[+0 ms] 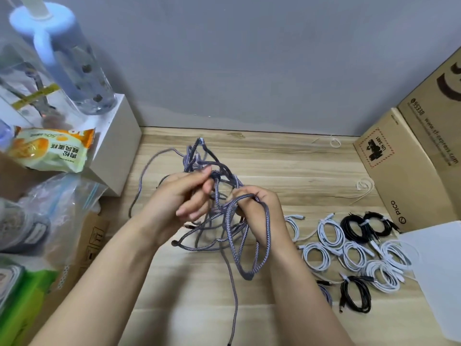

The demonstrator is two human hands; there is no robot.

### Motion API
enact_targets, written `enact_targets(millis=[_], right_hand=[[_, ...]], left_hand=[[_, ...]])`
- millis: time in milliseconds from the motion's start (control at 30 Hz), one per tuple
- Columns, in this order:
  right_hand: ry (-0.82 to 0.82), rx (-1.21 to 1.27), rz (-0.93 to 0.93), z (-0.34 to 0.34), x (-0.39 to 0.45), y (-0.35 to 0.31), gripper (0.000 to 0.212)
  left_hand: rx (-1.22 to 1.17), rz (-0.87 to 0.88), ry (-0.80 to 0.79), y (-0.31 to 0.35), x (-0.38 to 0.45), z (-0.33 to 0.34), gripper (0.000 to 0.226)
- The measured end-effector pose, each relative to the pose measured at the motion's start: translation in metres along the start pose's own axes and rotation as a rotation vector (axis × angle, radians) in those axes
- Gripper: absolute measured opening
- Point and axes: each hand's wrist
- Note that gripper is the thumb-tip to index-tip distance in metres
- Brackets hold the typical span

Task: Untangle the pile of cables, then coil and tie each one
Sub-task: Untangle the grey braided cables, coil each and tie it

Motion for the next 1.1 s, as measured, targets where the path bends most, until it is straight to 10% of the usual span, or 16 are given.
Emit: enact_targets(millis=[233,467,667,867,1000,1100], right_hand=[[-0.063,0.088,-0.027,0.008,-0.007,-0.006,0.024],[-0.026,-0.190,0.002,0.009,0.000,0.003,0.032],[0.049,-0.142,0.139,-0.003,0.005,0.012,0.021],[0.081,0.122,0.053,-0.012,0.005,0.003,0.036],[0.045,-0.041,-0.114,-0.016,-0.002,0.004,0.031],[0.038,-0.100,-0.121,-0.016,-0.004,0.005,0.031]], left_hand=[[0.793,-0.074,0.206,0.004,0.007,-0.002,0.038],[1.382,0.028,0.049,0.000,0.006,-0.008,0.041],[1.051,0.337,-0.457,0.018,-0.012,0.002,0.030],[0.073,0.189,-0.146,0.007,-0.010,-0.010,0.033],[0.526,-0.175,-0.165,0.009,-0.009,-0.019,0.042],[0.619,-0.133,-0.144,0.018,-0.011,-0.015,0.044]])
Point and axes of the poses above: each hand's wrist, its own x-axis towards the middle knuckle, its own z-axis out of the palm, y = z × x, and after that the axes turned 6 degrees about -y, right-handed
